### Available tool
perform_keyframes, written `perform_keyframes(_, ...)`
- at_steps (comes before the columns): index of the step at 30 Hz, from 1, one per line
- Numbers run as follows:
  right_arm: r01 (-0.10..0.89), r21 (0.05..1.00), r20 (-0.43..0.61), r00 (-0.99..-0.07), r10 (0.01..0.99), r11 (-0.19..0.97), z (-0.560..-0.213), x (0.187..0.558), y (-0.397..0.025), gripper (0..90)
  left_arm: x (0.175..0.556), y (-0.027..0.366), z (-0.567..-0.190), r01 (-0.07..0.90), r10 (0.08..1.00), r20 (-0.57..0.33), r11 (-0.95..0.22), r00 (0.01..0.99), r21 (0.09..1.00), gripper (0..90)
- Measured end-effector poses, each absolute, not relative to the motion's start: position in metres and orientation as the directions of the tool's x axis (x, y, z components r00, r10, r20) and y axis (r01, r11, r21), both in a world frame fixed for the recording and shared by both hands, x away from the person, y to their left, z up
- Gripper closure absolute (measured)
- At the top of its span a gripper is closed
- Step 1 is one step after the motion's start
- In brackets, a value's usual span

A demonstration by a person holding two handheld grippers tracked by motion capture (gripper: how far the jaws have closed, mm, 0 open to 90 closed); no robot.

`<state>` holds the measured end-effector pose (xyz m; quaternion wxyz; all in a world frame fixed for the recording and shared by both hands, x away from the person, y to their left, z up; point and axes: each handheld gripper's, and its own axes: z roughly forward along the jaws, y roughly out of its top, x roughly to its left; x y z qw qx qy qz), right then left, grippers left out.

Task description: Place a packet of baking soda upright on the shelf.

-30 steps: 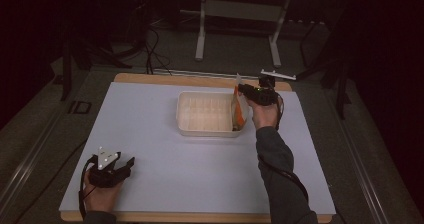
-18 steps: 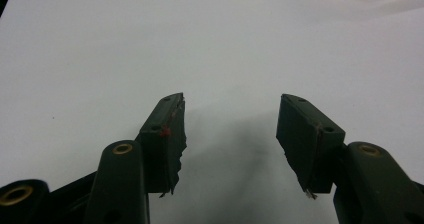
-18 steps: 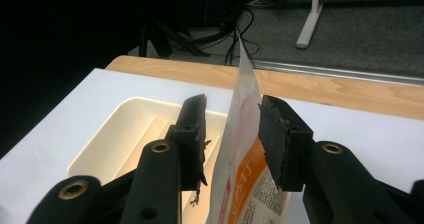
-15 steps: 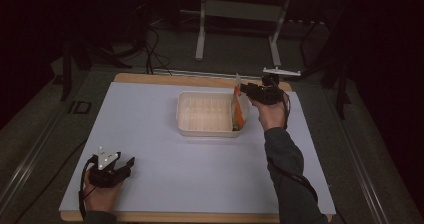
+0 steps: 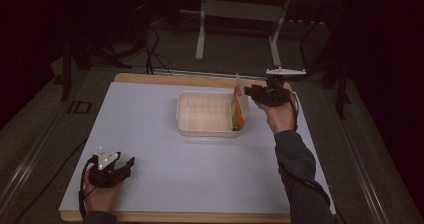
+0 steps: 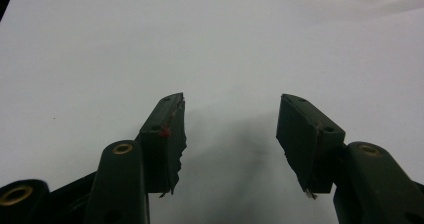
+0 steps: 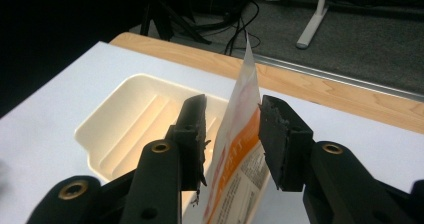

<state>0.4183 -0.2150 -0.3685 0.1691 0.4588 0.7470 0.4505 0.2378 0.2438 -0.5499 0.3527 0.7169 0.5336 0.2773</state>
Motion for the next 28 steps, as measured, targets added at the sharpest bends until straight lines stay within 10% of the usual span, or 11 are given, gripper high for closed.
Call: perform_keyframes(28,0.485,0.823,0.056,-0.588,0.807,0.295,-0.393,0.345,-0.247,72.6,0.238,0.244,-0.550,0.569,0.963,0.020,-0.176,0.270,0.803,44.9)
